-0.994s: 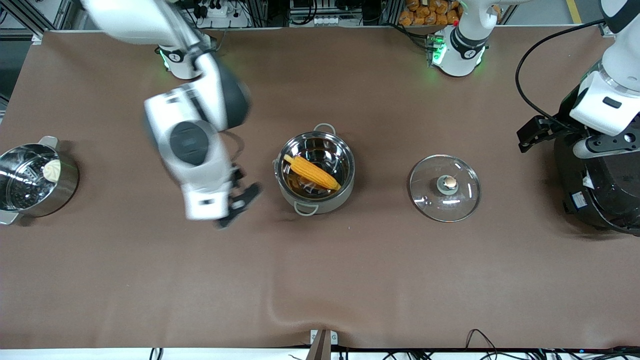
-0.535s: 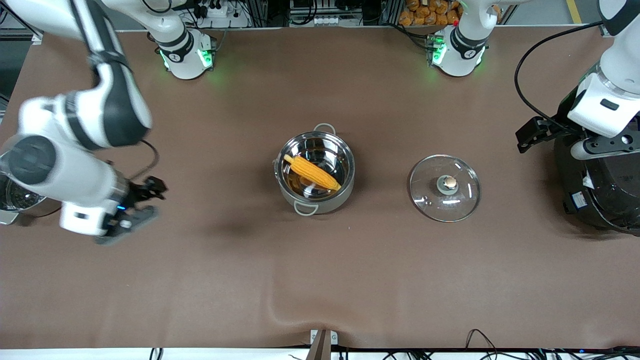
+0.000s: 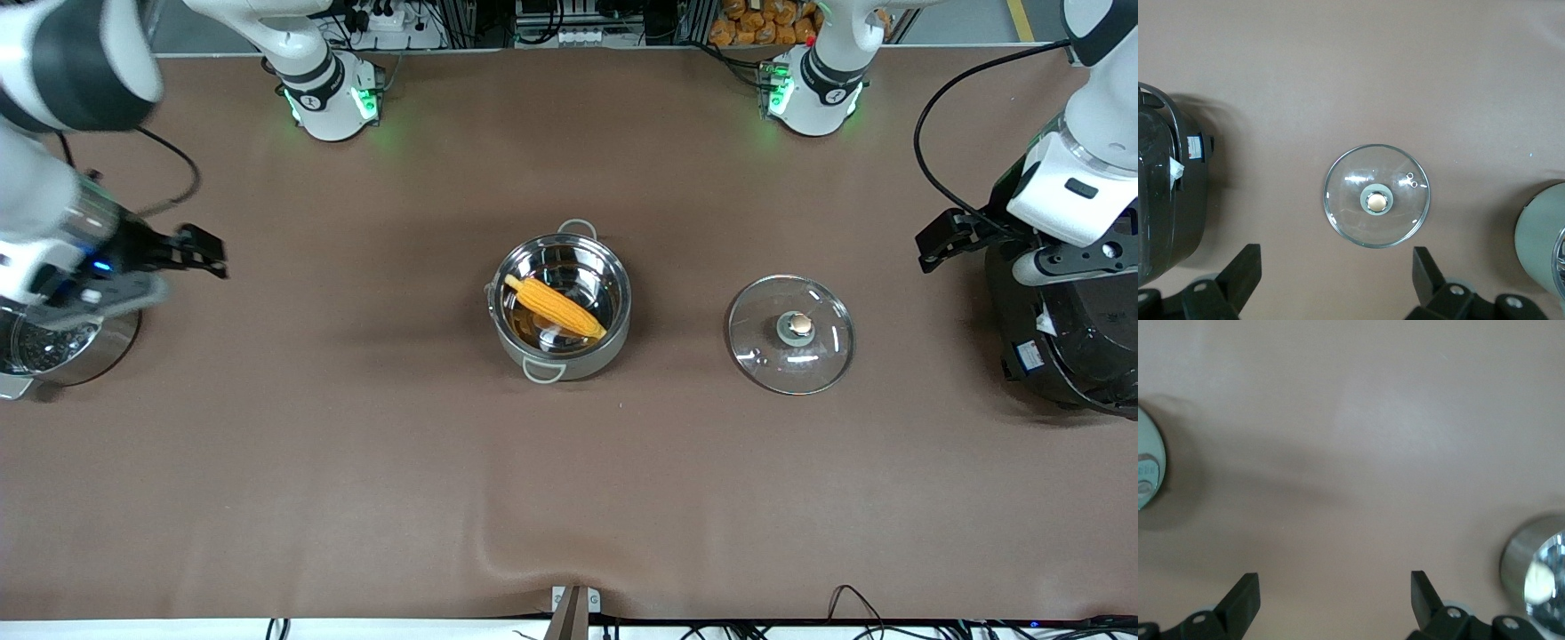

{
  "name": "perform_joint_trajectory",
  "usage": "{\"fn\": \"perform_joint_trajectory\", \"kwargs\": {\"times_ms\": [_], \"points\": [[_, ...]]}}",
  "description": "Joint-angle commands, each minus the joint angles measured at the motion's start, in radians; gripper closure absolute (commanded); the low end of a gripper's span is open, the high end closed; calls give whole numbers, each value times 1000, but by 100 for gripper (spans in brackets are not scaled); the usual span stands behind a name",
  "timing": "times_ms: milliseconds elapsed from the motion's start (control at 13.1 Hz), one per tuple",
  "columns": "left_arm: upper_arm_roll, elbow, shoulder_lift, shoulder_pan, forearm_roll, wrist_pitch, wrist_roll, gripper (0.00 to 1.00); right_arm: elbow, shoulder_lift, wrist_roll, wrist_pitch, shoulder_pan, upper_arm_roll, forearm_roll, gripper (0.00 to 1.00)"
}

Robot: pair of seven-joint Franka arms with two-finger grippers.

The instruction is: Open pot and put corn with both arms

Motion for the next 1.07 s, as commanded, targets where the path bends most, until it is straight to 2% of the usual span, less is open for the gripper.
{"fn": "perform_joint_trajectory", "kwargs": {"times_ms": [0, 306, 994], "points": [[-1, 16, 2, 7, -17, -18, 26, 0, 45, -27, 52, -59, -5, -35, 30, 0], [-3, 13, 2, 4, -22, -18, 23, 0, 117, -41, 176, -158, -6, -56, 30, 0], [-3, -63, -26, 7, -28, 11, 25, 0, 120, -45, 178, -147, -29, -56, 68, 0]]}}
